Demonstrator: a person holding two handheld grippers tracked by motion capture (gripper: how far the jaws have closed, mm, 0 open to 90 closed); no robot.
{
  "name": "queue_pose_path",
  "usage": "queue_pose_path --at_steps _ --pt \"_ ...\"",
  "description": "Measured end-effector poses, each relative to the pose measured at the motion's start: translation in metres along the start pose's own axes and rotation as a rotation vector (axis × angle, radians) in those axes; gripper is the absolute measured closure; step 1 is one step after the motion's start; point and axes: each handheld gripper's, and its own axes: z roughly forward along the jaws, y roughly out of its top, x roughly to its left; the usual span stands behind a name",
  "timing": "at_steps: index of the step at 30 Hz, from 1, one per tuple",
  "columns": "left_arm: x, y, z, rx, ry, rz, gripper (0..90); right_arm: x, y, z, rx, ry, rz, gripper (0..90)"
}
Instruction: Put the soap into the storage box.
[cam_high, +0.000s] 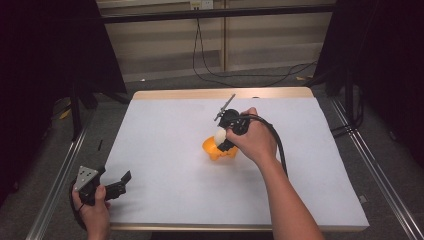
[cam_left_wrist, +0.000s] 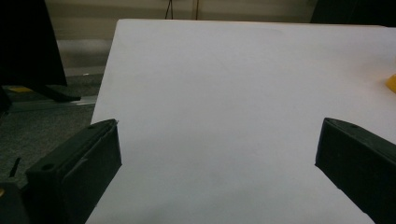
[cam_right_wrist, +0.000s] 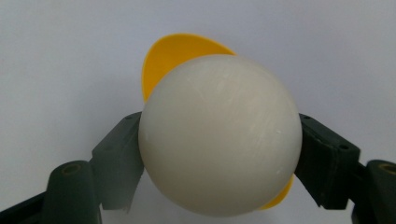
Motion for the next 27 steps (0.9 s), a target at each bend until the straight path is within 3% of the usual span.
queue_pose_path --at_steps 10,21,23,27 --pt "0.000 0.000 0.000 -0.003 -0.006 -0.005 0.0 -0.002 0.002 0.010 0.013 -0.008 0.058 24.7" --pt "0.000 0.000 0.000 0.001 -0.005 -0.007 0.0 -0.005 -0.001 0.020 0.025 -0.001 0.063 24.7" --pt "0.000 0.000 0.000 -0.002 -0.003 -0.011 0.0 -0.005 -0.001 0.021 0.030 -0.004 0.084 24.7" --pt "0.000 0.000 0.000 0.001 -0.002 -0.007 0.0 -0.006 -0.002 0.023 0.036 -0.003 0.069 24.5"
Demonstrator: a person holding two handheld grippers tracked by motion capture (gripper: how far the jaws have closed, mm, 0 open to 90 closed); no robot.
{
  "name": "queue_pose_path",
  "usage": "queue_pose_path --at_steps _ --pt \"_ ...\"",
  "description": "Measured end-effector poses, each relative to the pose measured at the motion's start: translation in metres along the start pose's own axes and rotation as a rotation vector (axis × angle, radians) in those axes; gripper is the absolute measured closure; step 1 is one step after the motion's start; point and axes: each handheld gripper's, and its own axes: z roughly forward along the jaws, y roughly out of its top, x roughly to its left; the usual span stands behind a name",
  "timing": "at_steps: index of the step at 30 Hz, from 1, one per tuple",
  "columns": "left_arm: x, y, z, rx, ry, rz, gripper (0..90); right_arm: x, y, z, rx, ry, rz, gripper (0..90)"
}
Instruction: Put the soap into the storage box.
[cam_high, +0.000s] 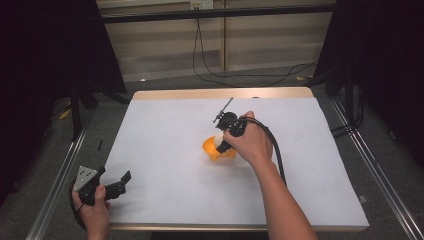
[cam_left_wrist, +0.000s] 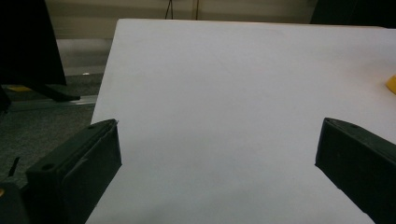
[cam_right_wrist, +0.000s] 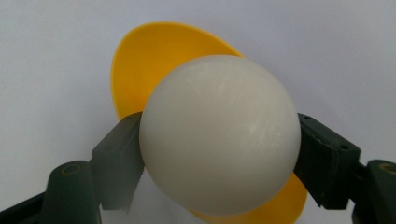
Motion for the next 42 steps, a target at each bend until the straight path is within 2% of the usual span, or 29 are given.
queue_pose_path --at_steps 2,6,10,13,16,19,21,25,30,35,37,38,42 --pt "0.000 0.000 0.000 0.000 0.004 0.005 0.0 0.000 0.000 0.000 -0.003 0.003 0.016 24.0" --pt "0.000 0.000 0.000 0.000 0.002 0.005 0.0 -0.003 -0.001 -0.008 -0.053 0.002 0.040 22.1" --pt "0.000 0.000 0.000 0.000 0.002 0.003 0.0 -0.003 -0.003 -0.011 -0.046 -0.012 0.048 20.1" --pt "0.000 0.000 0.000 -0.001 -0.004 0.000 0.0 -0.003 -0.007 -0.014 -0.061 -0.013 0.050 17.8" --pt "0.000 0.000 0.000 -0.001 -0.003 0.001 0.0 -0.003 -0.010 -0.017 -0.071 -0.014 0.062 14.1" --pt "-0.001 0.000 0.000 -0.002 -0.003 -0.003 0.0 -0.004 -0.019 -0.021 -0.095 -0.019 0.080 5.0" --pt "-0.001 0.000 0.000 -0.002 -0.003 -0.001 0.0 -0.003 -0.021 -0.022 -0.106 -0.025 0.090 3.0" --pt "-0.001 0.000 0.000 0.003 0.004 0.006 0.0 0.002 -0.036 -0.026 -0.141 -0.065 0.097 0.0" --pt "-0.001 0.000 0.001 0.002 0.004 0.004 0.0 0.002 -0.054 -0.031 -0.219 -0.067 0.114 0.0" --pt "-0.001 0.000 0.001 0.006 0.008 0.010 0.0 0.006 -0.071 -0.032 -0.244 -0.086 0.130 0.0" --pt "-0.001 0.000 0.001 0.006 0.007 0.009 0.0 0.006 -0.075 -0.033 -0.263 -0.087 0.130 0.0" --pt "-0.001 0.000 0.001 0.006 0.008 0.010 0.0 0.007 -0.084 -0.035 -0.294 -0.085 0.142 0.0" --pt "-0.001 0.000 0.001 0.006 0.008 0.010 0.0 0.008 -0.099 -0.037 -0.317 -0.091 0.164 0.0"
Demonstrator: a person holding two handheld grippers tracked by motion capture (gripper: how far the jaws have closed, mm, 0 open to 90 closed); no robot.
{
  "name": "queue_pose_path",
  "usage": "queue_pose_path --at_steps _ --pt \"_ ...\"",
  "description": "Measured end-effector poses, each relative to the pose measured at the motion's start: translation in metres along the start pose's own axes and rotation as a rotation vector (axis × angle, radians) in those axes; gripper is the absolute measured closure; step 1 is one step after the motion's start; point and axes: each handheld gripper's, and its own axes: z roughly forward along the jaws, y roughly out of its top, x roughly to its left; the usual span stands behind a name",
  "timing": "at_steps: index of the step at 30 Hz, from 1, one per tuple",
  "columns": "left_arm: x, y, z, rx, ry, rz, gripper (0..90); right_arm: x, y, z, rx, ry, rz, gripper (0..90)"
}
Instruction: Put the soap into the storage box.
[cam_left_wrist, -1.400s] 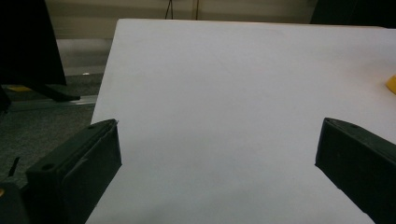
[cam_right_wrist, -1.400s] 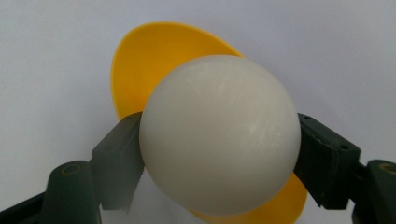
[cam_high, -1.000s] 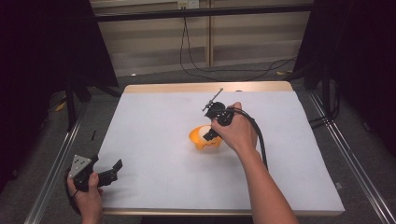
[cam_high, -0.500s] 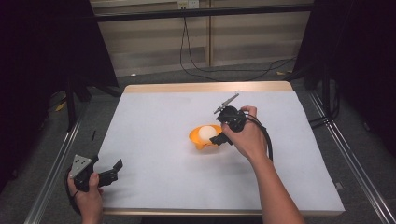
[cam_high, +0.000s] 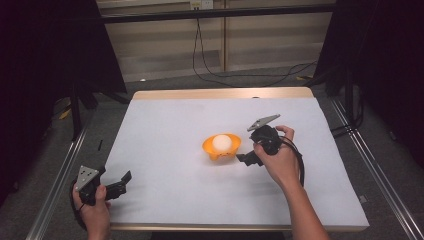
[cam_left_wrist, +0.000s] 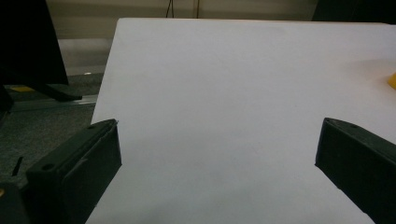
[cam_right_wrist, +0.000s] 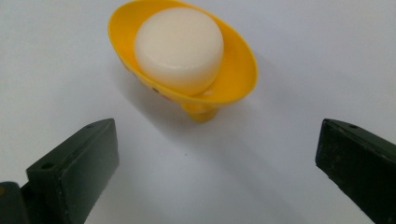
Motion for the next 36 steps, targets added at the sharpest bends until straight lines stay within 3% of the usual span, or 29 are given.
queue_pose_path --at_steps 14,36 --pt "-0.001 0.000 0.000 -0.001 0.002 0.000 0.0 -0.009 -0.053 -0.018 -0.026 -0.039 0.081 0.0" --pt "-0.001 0.000 0.000 0.002 0.005 0.010 0.0 -0.027 -0.125 -0.053 -0.128 -0.085 0.191 0.0"
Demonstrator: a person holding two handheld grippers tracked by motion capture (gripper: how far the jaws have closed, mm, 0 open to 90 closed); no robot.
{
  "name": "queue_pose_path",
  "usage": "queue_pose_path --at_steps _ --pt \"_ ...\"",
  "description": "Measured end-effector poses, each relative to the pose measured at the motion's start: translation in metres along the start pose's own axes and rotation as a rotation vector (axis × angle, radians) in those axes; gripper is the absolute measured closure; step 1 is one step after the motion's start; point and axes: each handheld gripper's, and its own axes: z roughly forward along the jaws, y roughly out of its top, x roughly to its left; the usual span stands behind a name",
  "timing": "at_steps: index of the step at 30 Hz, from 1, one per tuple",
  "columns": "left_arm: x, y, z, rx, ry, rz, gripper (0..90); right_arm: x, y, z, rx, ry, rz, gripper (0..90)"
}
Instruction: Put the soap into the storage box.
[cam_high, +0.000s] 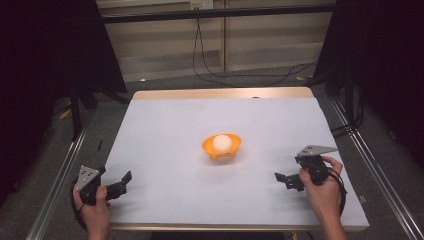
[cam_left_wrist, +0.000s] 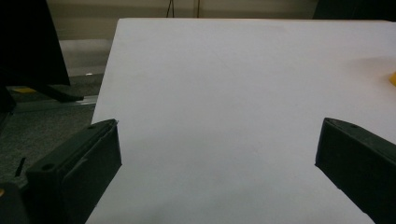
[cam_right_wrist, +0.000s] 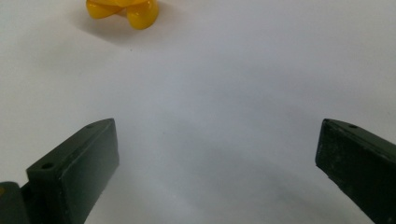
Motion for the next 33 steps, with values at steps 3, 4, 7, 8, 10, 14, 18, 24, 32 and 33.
queue_pose_path --at_steps 3,4,7,8,10,14,18,24,32,33 --pt "0.000 0.000 0.000 -0.001 -0.001 0.000 0.0 -0.004 -0.008 -0.005 -0.010 -0.008 0.012 0.0" --pt "0.000 0.000 0.000 -0.001 -0.004 0.001 0.0 -0.006 -0.011 -0.008 -0.014 -0.012 0.015 0.0" --pt "0.000 0.000 0.000 -0.001 -0.002 0.002 0.0 -0.011 -0.019 -0.015 -0.031 -0.023 0.035 0.0" --pt "0.000 0.000 0.000 -0.001 -0.001 0.003 0.0 -0.013 -0.021 -0.017 -0.034 -0.028 0.040 0.0" --pt "0.000 0.000 0.000 -0.001 -0.003 0.002 0.0 -0.017 -0.026 -0.021 -0.042 -0.029 0.053 0.0" --pt "0.000 0.000 0.000 -0.002 -0.003 0.002 0.0 -0.021 -0.034 -0.027 -0.046 -0.044 0.061 0.0" --pt "0.000 0.000 0.000 -0.003 -0.002 0.003 0.0 -0.029 -0.047 -0.036 -0.057 -0.067 0.084 0.0" --pt "0.000 0.000 0.000 -0.003 -0.003 0.003 0.0 -0.039 -0.062 -0.052 -0.094 -0.090 0.122 0.0" --pt "-0.001 0.000 0.000 -0.003 -0.001 0.004 0.0 -0.050 -0.079 -0.073 -0.123 -0.121 0.165 0.0" --pt "-0.001 0.000 0.000 -0.002 0.000 0.005 0.0 -0.051 -0.080 -0.075 -0.126 -0.128 0.170 0.0"
